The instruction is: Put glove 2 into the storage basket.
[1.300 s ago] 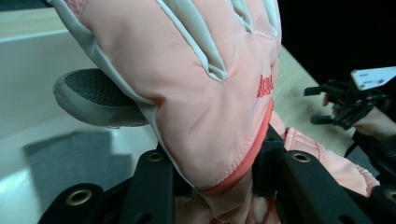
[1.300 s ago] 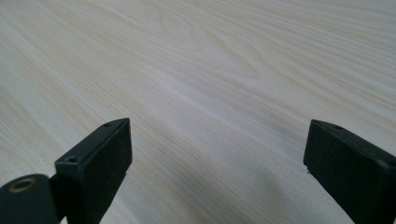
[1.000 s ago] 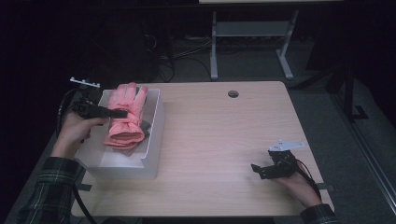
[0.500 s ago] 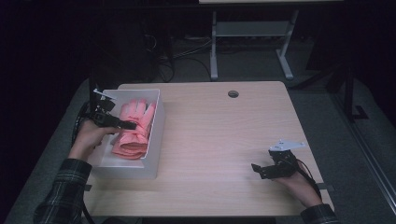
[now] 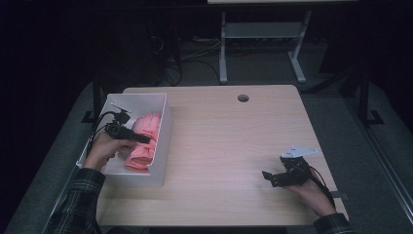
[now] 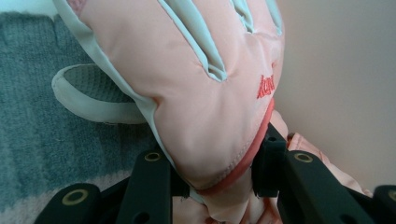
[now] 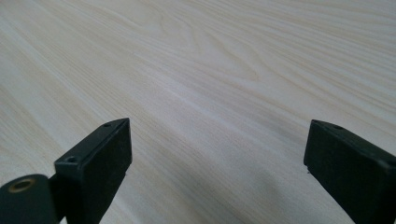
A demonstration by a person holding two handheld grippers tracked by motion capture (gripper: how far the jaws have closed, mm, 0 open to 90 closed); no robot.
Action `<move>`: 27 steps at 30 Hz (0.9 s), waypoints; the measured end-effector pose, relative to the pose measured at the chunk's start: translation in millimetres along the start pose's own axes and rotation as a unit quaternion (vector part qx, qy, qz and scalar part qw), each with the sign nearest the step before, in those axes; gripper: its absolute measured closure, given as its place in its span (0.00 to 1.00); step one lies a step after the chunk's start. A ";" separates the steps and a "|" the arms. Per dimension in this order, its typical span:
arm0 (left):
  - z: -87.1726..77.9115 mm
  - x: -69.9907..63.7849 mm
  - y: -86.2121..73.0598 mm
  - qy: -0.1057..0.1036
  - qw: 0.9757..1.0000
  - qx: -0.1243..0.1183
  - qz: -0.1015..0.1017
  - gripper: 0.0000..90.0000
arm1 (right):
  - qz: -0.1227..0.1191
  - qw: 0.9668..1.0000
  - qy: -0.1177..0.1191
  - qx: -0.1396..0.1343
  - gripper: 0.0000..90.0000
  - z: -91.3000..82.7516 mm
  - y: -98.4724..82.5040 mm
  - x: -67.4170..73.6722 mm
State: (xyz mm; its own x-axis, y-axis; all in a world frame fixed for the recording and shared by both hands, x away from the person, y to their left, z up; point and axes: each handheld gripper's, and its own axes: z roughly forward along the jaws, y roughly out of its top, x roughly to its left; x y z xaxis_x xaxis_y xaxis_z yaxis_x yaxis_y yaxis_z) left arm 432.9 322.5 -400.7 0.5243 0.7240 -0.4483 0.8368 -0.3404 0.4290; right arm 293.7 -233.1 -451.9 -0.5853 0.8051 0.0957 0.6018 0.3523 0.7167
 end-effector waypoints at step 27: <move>-50.3 -37.8 17.6 0.085 0.992 -0.079 0.053 0.16 | 0.000 1.000 0.003 -0.001 0.08 -0.5 0.5 -0.8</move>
State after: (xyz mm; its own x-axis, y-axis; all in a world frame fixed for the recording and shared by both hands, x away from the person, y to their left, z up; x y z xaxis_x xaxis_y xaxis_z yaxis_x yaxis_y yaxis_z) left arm 419.8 319.3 -336.8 0.5629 0.7844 -0.2606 0.7358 -0.3319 0.5903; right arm 294.2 -233.8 -451.3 -0.5895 0.8016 0.1000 0.6002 0.3517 0.7184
